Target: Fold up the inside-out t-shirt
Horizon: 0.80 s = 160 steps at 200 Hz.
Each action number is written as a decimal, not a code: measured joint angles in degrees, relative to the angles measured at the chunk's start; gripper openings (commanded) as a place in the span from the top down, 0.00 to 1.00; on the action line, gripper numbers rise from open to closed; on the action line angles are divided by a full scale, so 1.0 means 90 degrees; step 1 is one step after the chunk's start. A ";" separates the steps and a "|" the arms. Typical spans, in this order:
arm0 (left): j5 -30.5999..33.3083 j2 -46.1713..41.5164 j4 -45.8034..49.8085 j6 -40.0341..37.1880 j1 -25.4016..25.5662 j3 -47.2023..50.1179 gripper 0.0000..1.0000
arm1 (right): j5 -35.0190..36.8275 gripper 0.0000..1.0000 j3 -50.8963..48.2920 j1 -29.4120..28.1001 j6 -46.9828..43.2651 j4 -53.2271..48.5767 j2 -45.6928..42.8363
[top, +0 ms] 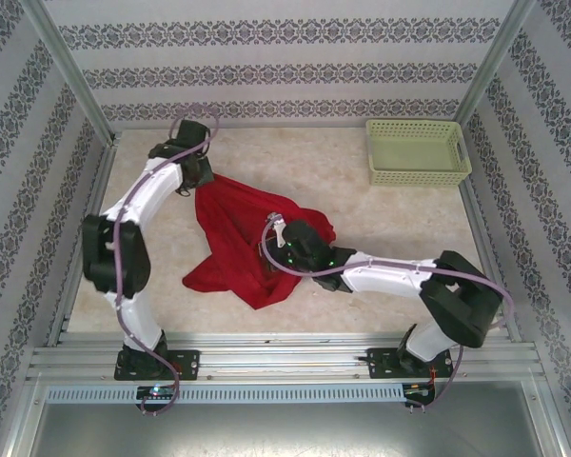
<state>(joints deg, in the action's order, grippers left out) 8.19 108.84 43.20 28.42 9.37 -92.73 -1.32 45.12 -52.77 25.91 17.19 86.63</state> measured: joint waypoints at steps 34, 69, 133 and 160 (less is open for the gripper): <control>0.0321 0.1047 0.0425 -0.0002 -0.0015 -0.0194 1.00 | -0.0321 1.00 -0.0245 -0.0017 -0.0124 0.0114 -0.0906; 0.0189 0.1020 0.0520 -0.0070 -0.0097 0.0073 0.70 | -0.0583 1.00 -0.0522 0.0359 -0.0136 0.0267 -0.1416; -0.1088 -0.2499 -0.0112 -0.0498 0.1426 0.2584 0.20 | -0.0750 1.00 -0.0726 0.0685 -0.0114 0.0172 -0.1535; -0.1532 -0.3560 -0.0661 -0.0651 0.2674 0.2965 0.19 | -0.0799 1.00 -0.0777 0.0687 -0.0114 0.0112 -0.1644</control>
<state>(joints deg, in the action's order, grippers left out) -5.61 76.79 37.26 22.57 33.43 -66.04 -8.51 38.13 -46.59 24.88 18.20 71.83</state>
